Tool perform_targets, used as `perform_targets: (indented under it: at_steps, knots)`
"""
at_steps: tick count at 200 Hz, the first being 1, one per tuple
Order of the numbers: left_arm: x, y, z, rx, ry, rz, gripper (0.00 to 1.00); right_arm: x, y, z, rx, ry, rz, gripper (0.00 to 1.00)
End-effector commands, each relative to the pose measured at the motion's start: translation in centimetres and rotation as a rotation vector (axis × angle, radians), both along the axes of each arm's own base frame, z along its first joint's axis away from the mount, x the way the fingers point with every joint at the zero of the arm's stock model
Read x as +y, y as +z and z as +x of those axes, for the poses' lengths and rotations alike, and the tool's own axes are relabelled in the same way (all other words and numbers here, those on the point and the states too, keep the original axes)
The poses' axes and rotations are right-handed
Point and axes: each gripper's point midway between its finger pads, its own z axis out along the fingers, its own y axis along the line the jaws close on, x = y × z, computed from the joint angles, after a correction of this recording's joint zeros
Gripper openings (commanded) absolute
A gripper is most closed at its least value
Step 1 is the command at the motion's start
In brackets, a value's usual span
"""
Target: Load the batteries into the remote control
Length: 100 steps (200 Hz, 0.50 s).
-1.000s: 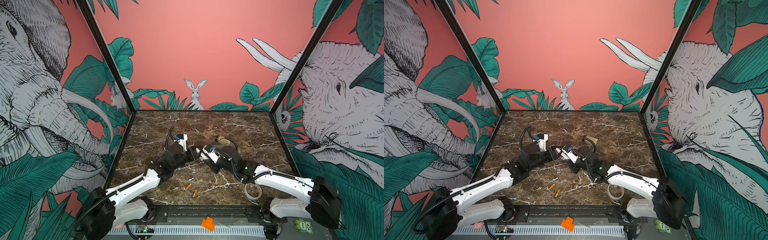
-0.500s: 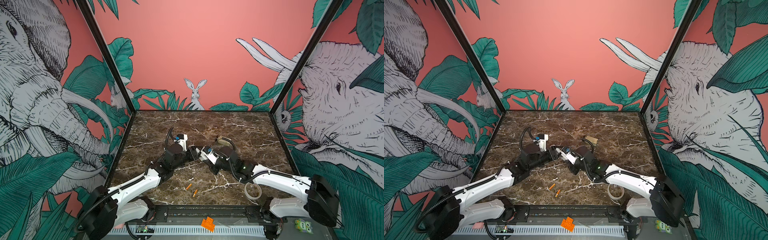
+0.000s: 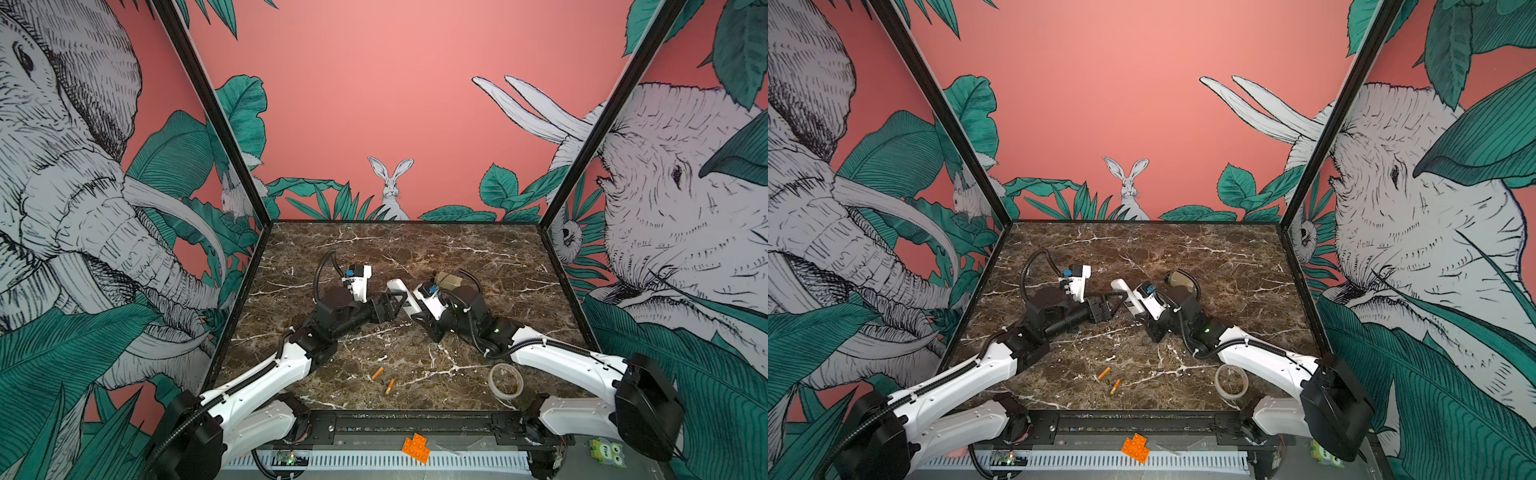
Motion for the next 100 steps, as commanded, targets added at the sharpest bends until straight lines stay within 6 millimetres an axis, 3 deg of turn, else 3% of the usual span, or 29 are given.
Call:
perform_targets:
  at_steps: [1, 36, 66, 100]
  knots:
    - [-0.1, 1.3, -1.8, -0.11, -0.112, 0.055, 0.99, 1.1, 2.9, -1.7, -0.021, 0.115, 0.12, 0.0]
    - [0.2, 1.6, -3.7, -0.197, -0.202, 0.132, 0.99, 0.8, 4.9, -4.5, -0.066, 0.24, 0.189, 0.0]
    - [-0.1, 3.6, -5.6, -0.275, -0.287, 0.088, 0.98, 0.3, 5.4, -6.2, -0.072, 0.313, 0.179, 0.0]
    - [-0.6, 5.6, -7.8, -0.344, -0.403, 0.033, 0.89, 0.3, 5.6, -7.9, -0.053, 0.407, 0.185, 0.0]
